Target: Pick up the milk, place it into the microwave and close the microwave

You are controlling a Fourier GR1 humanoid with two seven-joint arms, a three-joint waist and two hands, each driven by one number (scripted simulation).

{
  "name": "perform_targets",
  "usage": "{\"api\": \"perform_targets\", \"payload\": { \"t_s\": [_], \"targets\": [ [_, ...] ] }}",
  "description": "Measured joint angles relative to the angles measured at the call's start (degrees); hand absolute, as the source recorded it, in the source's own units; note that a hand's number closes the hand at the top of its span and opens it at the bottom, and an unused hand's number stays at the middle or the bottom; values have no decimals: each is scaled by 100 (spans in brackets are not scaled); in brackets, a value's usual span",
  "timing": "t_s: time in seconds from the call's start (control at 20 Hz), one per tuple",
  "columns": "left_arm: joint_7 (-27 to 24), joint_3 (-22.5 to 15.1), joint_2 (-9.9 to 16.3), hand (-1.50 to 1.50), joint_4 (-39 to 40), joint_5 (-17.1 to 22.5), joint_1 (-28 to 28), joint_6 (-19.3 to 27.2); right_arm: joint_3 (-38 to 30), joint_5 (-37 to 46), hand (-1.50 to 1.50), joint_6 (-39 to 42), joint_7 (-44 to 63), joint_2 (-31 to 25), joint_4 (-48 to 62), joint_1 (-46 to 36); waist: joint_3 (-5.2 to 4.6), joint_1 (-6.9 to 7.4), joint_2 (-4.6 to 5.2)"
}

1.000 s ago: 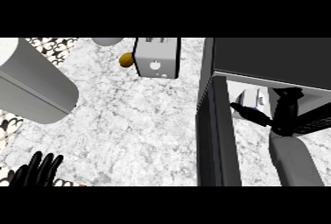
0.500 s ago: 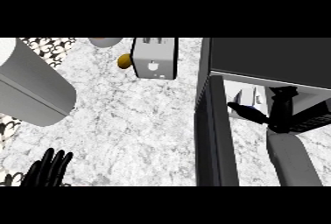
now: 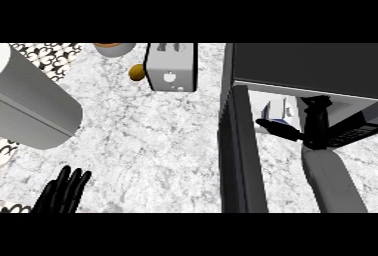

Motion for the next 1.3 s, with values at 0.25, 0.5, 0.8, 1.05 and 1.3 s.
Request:
{"api": "perform_targets", "payload": {
  "t_s": [0.25,0.5,0.8,1.05,1.3],
  "targets": [
    [50,-129,-104,-150,103,-143,-63,98,52,-85,-150,201,-30,33,138,-76,-10,-121,-37],
    [111,-253,-156,-150,230,-263,-158,131,92,-202,-150,479,-81,60,271,-135,-30,-254,-74],
    [200,-443,-199,-150,424,-321,-246,97,135,-490,-150,1152,-102,64,408,-194,-50,-416,-118],
    [333,-600,-202,-150,644,-432,-509,18,128,-804,-150,1807,-68,115,567,-274,-64,-570,-140],
    [494,-867,-190,150,1018,-646,-896,-139,102,-1057,-150,2344,-1,145,779,-298,-47,-720,-144]
  ]
}}
